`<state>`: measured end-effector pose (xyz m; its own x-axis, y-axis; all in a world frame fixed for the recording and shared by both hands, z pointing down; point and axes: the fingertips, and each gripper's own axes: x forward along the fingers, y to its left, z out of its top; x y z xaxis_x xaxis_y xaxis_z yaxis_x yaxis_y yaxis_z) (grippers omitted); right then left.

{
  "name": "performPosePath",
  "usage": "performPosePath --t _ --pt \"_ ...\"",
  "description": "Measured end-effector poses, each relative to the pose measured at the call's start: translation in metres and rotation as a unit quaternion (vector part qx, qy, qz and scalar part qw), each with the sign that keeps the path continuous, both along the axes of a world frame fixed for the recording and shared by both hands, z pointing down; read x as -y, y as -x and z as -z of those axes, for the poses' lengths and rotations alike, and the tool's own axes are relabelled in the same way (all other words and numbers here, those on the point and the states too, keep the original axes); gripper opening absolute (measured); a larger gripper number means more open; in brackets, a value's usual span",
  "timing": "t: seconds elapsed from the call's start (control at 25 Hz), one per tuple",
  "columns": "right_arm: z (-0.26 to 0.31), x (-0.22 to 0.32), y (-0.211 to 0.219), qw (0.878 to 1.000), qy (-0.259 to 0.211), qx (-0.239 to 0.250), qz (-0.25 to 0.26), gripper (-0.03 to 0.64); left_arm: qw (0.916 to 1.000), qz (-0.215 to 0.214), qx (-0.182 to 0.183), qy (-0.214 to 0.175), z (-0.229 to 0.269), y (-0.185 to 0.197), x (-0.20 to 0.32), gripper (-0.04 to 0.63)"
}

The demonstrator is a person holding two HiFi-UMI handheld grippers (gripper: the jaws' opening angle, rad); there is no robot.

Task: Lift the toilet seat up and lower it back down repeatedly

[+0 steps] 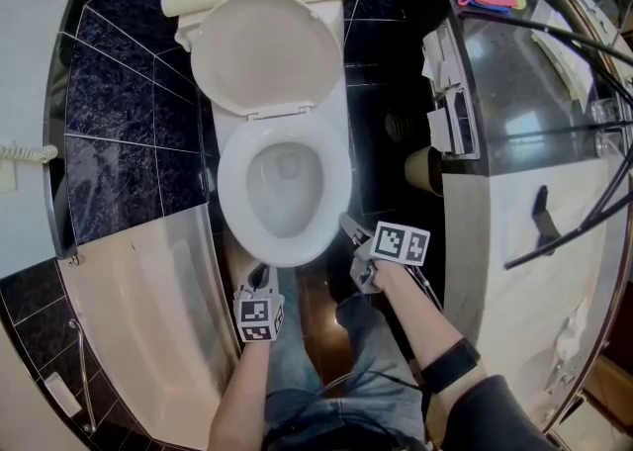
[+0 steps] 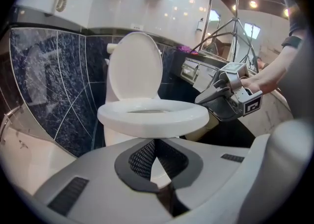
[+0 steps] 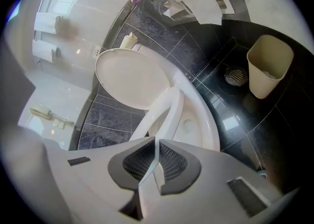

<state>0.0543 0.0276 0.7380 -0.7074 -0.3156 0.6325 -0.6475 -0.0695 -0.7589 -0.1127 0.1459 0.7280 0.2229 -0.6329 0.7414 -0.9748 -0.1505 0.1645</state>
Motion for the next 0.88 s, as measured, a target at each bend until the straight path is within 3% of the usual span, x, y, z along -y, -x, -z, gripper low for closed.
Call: performPosePath --t 0.24,0.36,0.88 --pt "0.021 0.014 0.001 1.000 -0.020 0.000 0.009 0.048 0.9998 0.014 -0.008 -0.015 0.025 0.003 0.019 -0.003" --pt "0.041 0.026 0.002 0.999 -0.039 0.000 0.013 0.012 0.9994 0.023 -0.012 -0.024 0.043 0.005 0.037 -0.003" --pt "0.164 0.081 0.020 0.989 -0.144 0.000 0.035 0.014 0.9967 0.023 -0.006 -0.077 0.137 0.031 0.155 -0.003"
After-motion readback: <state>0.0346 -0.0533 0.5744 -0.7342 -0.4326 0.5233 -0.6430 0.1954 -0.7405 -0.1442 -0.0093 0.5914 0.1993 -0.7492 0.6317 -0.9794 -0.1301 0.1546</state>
